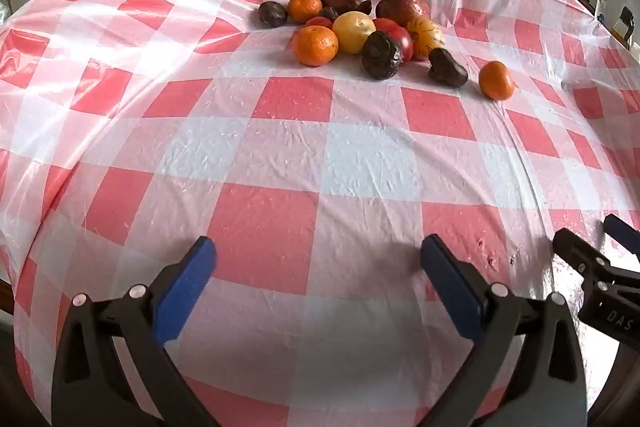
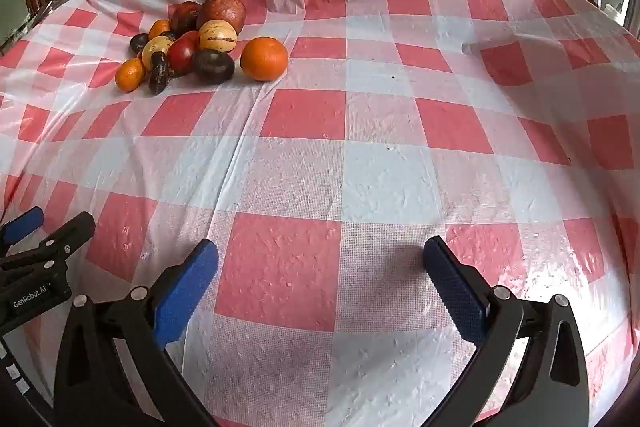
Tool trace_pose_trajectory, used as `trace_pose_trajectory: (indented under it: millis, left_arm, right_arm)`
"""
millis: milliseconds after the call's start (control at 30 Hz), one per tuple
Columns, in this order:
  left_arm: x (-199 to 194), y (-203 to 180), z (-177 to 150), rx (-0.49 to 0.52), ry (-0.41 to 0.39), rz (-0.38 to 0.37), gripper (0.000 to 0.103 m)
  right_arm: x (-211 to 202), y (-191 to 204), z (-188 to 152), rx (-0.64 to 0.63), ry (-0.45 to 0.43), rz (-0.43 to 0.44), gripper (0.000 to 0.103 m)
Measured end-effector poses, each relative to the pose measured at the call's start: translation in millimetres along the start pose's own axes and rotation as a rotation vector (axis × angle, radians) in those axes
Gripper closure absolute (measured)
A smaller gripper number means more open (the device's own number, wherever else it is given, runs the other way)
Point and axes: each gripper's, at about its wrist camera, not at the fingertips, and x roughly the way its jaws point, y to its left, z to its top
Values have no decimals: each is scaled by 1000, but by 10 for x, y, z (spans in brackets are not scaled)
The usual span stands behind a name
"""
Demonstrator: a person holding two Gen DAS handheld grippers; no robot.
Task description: Organize fruits
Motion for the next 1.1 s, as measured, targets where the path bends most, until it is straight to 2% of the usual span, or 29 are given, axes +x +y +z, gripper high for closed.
trace_pose_trajectory:
  millis: [1100]
  left_arm:
    - [0,1,-1,-3,2,-4,1]
  right_arm:
    - [-2,-3,-5,-3,-1,-4,4]
